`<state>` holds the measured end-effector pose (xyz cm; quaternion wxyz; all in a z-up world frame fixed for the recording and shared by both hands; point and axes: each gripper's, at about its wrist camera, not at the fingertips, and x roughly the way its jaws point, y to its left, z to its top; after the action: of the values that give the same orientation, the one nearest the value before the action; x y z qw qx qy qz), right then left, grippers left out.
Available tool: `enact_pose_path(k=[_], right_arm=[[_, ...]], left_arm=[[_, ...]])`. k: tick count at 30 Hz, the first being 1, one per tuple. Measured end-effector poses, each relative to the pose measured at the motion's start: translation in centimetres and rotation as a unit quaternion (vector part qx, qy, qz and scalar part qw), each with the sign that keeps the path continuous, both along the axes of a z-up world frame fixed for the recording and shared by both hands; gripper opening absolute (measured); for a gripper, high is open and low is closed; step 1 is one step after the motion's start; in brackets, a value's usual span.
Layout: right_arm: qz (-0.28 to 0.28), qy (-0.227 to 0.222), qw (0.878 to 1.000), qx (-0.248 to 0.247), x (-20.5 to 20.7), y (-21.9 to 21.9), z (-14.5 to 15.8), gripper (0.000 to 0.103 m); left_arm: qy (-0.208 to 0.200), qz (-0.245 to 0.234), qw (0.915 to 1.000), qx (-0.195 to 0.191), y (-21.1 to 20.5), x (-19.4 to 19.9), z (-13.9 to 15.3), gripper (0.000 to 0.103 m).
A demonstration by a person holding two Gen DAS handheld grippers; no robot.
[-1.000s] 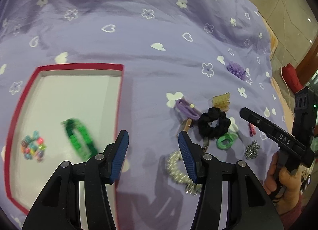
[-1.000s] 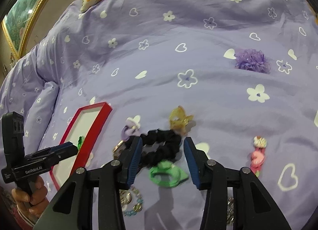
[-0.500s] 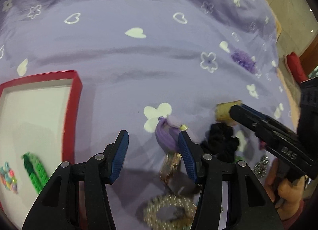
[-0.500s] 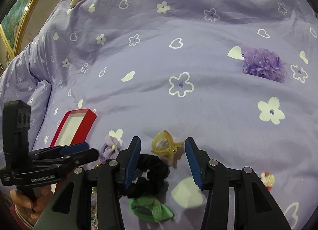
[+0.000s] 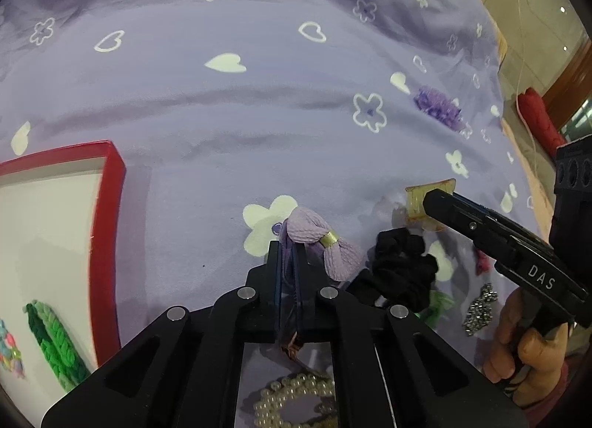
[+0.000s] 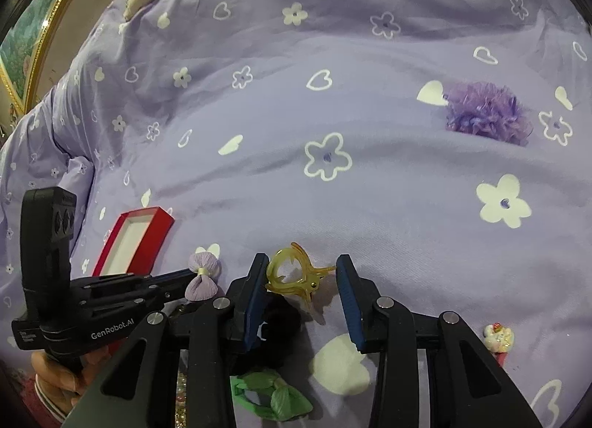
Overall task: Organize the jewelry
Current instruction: 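Grasp the lilac bow hair tie with the left tool while the right tool grasps the yellow clip, then carry the bow tie and yellow clip into the box lid and release both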
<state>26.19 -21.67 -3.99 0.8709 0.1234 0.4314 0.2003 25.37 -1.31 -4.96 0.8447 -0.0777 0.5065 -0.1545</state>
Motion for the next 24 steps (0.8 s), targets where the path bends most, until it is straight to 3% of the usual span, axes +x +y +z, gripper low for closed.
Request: enact_pose_path(k=[13, 24], right_arm=[[0.012, -0.018, 1.0, 0.018, -1.9, 1.1, 2.4, 0.038], [0.075, -0.02, 0.996, 0.04, -4.2, 6.9, 3.5, 0.038]], left_arm=[[-0.037, 0.037, 0.9985, -0.016, 3.6, -3.9, 3.2, 0.004], [-0.052, 0.086, 0.9949, -0.005, 9.4, -8.2, 4.2, 0.004]])
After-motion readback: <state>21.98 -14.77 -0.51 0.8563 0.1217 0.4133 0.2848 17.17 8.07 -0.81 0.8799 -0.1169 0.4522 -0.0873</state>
